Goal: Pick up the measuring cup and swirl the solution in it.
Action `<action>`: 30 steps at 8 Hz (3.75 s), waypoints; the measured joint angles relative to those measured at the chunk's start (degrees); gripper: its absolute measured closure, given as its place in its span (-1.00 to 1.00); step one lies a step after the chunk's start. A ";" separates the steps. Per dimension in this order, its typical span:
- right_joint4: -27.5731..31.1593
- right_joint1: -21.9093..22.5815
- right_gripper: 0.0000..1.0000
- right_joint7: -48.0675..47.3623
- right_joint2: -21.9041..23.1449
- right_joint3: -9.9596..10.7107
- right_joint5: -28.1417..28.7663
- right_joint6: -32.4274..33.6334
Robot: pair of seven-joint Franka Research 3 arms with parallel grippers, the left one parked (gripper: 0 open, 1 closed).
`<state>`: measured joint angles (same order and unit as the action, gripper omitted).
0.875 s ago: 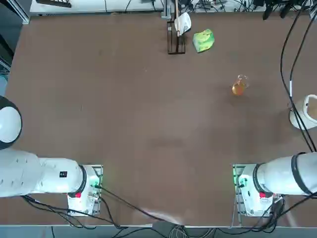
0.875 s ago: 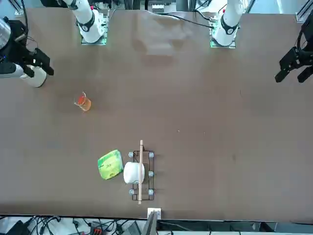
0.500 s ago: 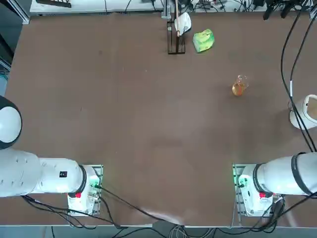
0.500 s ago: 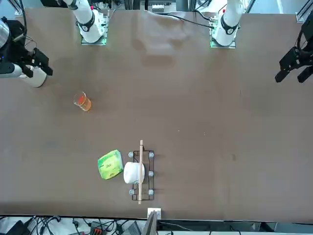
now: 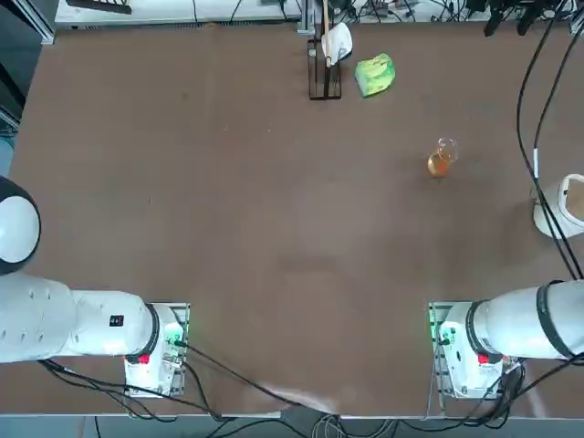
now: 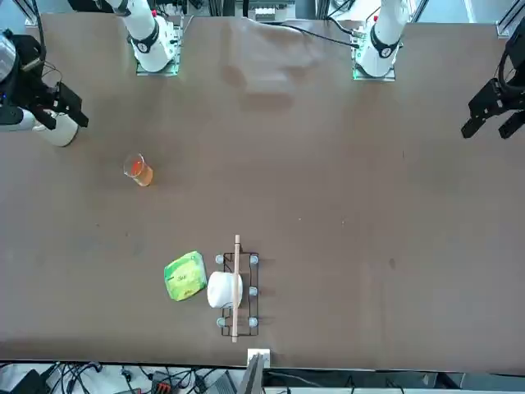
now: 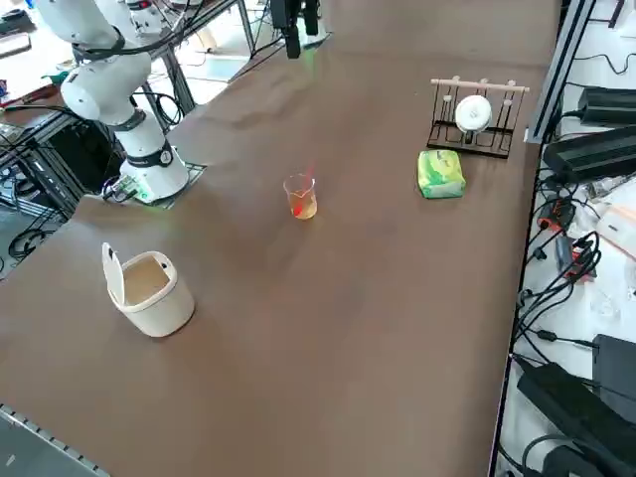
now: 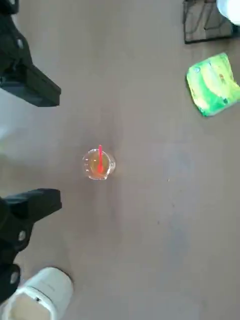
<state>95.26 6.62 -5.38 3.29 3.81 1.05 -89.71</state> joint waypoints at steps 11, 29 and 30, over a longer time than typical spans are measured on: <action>26.56 9.44 -0.95 -34.27 -6.67 -1.06 -12.88 -24.69; 26.84 10.26 -0.16 -43.03 -15.73 -1.05 -16.71 -27.67; 26.84 10.26 -0.12 -43.06 -15.76 -1.05 -16.71 -27.54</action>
<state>122.10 16.88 -48.44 -12.47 2.75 -15.67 -117.25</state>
